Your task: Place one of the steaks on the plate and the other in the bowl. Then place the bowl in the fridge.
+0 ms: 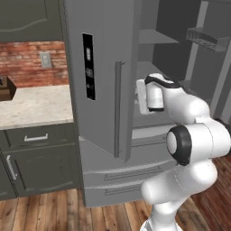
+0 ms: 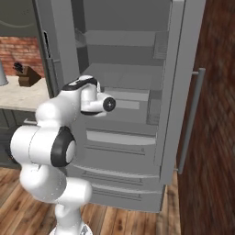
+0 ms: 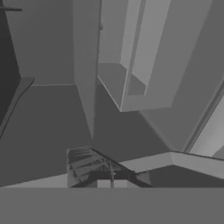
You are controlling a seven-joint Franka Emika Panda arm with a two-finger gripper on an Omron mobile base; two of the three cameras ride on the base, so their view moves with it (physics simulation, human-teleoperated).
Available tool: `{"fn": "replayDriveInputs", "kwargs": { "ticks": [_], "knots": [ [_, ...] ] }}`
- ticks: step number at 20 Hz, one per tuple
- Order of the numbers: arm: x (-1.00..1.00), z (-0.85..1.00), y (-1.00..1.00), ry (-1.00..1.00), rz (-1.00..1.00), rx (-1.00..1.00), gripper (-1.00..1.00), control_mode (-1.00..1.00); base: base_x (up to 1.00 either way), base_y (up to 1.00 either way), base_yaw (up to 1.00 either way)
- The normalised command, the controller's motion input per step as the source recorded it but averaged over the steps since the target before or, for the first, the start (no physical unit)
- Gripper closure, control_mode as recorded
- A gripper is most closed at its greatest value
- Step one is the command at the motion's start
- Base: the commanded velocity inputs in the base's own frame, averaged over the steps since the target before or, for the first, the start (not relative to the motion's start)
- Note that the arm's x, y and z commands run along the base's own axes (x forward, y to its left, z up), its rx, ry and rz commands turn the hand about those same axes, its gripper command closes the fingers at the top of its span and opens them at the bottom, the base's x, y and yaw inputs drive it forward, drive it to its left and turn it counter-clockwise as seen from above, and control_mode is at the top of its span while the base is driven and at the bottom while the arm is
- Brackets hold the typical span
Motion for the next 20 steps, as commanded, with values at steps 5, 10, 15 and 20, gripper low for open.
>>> {"fn": "replayDriveInputs", "kwargs": {
  "ticks": [5,10,15,20],
  "knots": [
    [0.45,-0.06,0.14,0.06,0.08,0.05,1.0,-1.0,0.0,0.0,0.0],
    [-0.24,-0.07,0.87,0.14,0.22,0.03,1.0,-1.0,0.0,0.0,0.0],
    [-0.71,-0.04,1.0,0.17,0.34,0.0,1.0,-1.0,0.0,0.0,0.0],
    [-0.27,-0.05,1.0,0.09,0.31,0.0,1.0,-1.0,0.0,0.0,0.0]
  ]
}}
